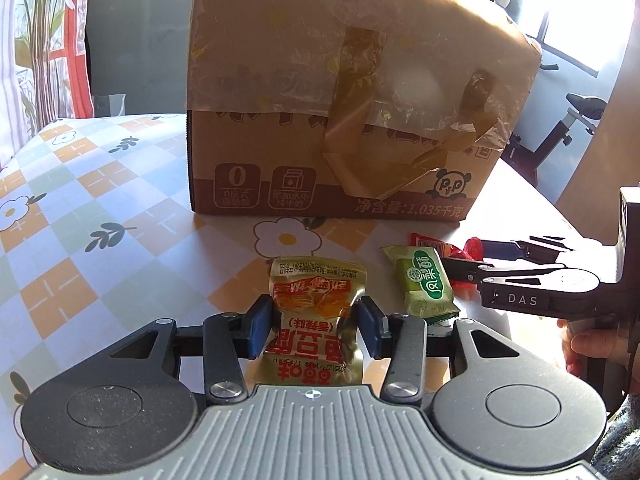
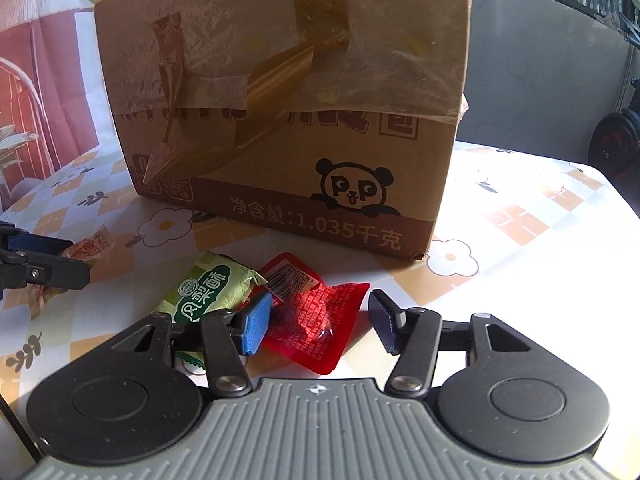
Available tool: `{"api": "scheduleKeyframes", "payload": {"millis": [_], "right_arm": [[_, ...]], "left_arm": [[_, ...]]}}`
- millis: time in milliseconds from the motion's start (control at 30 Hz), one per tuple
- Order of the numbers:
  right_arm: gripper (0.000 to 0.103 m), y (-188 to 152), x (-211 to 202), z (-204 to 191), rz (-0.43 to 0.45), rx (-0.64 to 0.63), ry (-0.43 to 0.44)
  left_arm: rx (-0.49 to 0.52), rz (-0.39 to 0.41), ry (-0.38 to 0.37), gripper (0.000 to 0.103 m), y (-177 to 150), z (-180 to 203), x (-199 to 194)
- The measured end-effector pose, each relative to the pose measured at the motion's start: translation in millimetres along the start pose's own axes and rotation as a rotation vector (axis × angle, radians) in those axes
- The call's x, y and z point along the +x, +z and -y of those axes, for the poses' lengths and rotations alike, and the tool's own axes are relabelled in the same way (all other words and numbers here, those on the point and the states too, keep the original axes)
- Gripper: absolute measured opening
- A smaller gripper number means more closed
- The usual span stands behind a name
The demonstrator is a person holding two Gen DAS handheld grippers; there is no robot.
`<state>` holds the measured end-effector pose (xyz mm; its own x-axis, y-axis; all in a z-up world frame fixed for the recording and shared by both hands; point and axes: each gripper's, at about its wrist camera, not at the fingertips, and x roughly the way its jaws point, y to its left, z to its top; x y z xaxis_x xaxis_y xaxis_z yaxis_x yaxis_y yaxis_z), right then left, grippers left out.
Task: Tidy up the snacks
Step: 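Lift the yellow-green packet with the left gripper while right closes on the red packet, then lift both held packets and carry them over the box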
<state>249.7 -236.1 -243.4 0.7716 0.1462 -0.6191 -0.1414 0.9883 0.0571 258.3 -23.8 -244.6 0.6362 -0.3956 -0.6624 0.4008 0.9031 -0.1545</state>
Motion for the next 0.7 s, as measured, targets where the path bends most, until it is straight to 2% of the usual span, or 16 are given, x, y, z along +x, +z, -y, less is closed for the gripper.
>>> {"api": "scheduleKeyframes", "payload": {"millis": [167, 233, 400, 467, 500, 533, 700], "right_arm": [[0.056, 0.5, 2.8, -3.3, -0.003, -0.039, -0.002], [0.047, 0.8, 1.2, -2.3, -0.006, -0.039, 0.005], [0.034, 7.6, -7.4, -1.9, -0.018, -0.051, 0.041], [0.022, 8.5, -17.0, 0.9, 0.002, -0.035, 0.045], [0.006, 8.8, -21.9, 2.3, 0.014, -0.027, 0.048], [0.003, 9.2, -26.8, 3.8, 0.026, -0.020, 0.050], [0.003, 10.1, -43.6, 14.1, 0.066, 0.030, 0.079]], "left_arm": [[0.010, 0.001, 0.015, 0.049, 0.3, 1.3, 0.5], [0.007, 0.008, 0.017, 0.048, -0.1, 0.9, -1.7], [0.000, 0.019, 0.015, 0.049, -0.4, -0.2, -5.6], [0.000, 0.023, 0.012, 0.049, -0.8, -0.1, -6.6], [0.001, 0.023, 0.010, 0.049, -0.7, 0.0, -6.7], [0.002, 0.023, 0.010, 0.049, -0.5, 0.7, -6.5], [0.005, 0.026, 0.007, 0.049, 0.3, 2.5, -6.4]]}}
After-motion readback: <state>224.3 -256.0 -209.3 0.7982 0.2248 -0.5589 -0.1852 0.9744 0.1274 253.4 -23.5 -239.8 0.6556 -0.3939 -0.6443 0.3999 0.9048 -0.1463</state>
